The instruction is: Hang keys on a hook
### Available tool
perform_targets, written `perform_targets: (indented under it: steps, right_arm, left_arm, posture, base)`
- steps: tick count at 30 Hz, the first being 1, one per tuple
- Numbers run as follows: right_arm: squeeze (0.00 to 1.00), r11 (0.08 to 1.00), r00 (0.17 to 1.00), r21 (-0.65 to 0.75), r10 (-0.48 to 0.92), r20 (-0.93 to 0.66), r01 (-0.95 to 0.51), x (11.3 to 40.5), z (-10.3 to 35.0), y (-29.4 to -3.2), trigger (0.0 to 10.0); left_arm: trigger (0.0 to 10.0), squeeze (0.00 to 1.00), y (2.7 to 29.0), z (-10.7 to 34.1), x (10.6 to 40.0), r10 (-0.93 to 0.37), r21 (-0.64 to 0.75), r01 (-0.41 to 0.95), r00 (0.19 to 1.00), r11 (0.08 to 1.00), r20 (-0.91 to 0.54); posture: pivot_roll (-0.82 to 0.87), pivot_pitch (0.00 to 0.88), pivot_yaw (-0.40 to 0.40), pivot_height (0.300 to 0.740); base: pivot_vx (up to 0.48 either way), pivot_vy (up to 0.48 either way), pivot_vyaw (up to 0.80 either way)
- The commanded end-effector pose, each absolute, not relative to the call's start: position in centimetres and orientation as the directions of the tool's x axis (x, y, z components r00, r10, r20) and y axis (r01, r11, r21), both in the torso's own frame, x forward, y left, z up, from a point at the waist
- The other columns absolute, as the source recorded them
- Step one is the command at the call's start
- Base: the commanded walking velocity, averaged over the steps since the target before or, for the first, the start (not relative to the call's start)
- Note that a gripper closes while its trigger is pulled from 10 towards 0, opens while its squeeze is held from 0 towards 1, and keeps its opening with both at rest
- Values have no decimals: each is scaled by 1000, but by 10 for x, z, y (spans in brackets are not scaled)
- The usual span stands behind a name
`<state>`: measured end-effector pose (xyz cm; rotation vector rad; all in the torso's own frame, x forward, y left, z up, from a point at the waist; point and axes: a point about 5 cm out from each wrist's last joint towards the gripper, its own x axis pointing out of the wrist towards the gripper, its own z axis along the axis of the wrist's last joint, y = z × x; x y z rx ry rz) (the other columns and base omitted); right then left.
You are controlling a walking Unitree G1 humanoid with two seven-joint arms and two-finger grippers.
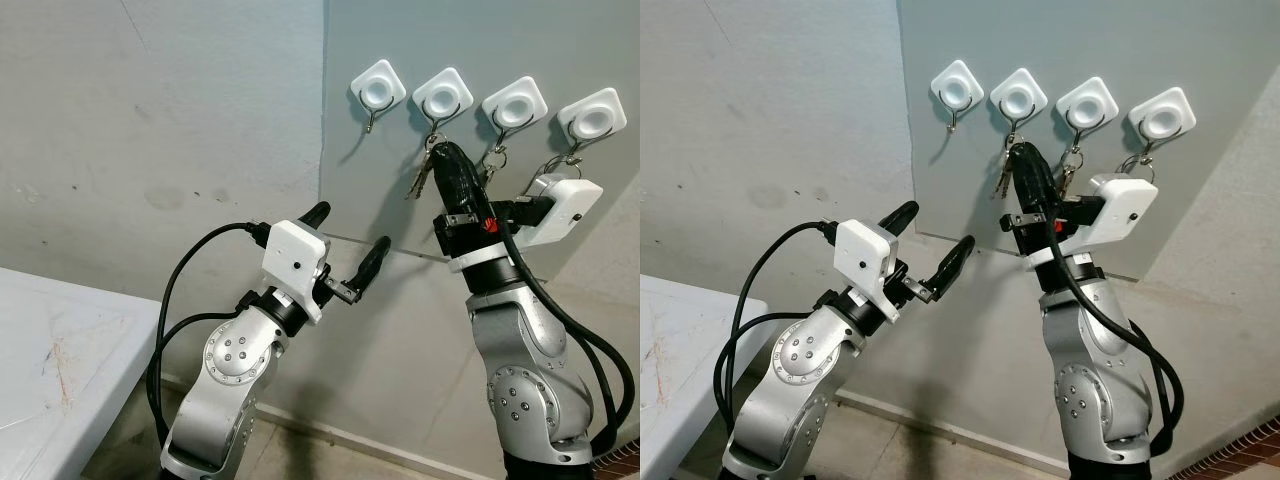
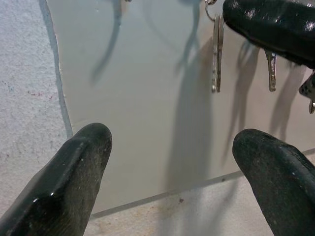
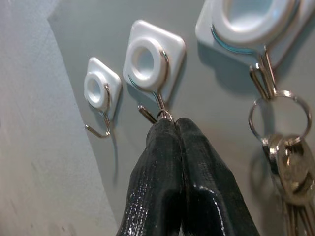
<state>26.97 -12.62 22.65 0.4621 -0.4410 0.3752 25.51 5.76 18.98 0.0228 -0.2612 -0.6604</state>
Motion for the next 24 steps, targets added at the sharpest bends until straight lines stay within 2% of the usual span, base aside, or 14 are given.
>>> perform_targets:
  steps: [1, 8, 9, 10, 24]
  right_arm:
    - [0, 821, 843, 363, 240, 481, -441, 268, 227, -128, 10000]
    - [0, 809, 863, 400, 240, 444, -431, 269, 219, -127, 10000]
    - [220, 807, 865, 405, 241, 441, -431, 269, 218, -127, 10000]
    - [1000, 802, 867, 414, 242, 435, -432, 268, 217, -127, 10000]
    - [1000, 802, 879, 424, 243, 410, -420, 267, 208, -128, 10000]
  left_arm:
    - [10000, 0, 57, 193, 254, -605, 104, 599, 760, 794, 239]
    - [10000, 0, 58, 194, 254, -600, 100, 595, 763, 797, 242]
    - [10000, 0, 58, 194, 254, -600, 98, 596, 763, 797, 243]
    - [10000, 0, 58, 195, 254, -599, 96, 595, 763, 798, 244]
    - [10000, 0, 59, 195, 255, -593, 91, 590, 767, 802, 245]
  posture:
    - [-47, 23, -29, 740]
    - [-44, 22, -29, 740]
    - [-44, 22, -30, 740]
    - [-45, 23, -30, 740]
    - [-45, 22, -32, 740]
  base:
    - [0, 0, 0]
    - [0, 0, 0]
    - [0, 0, 0]
    - [0, 0, 0]
    - [0, 0, 0]
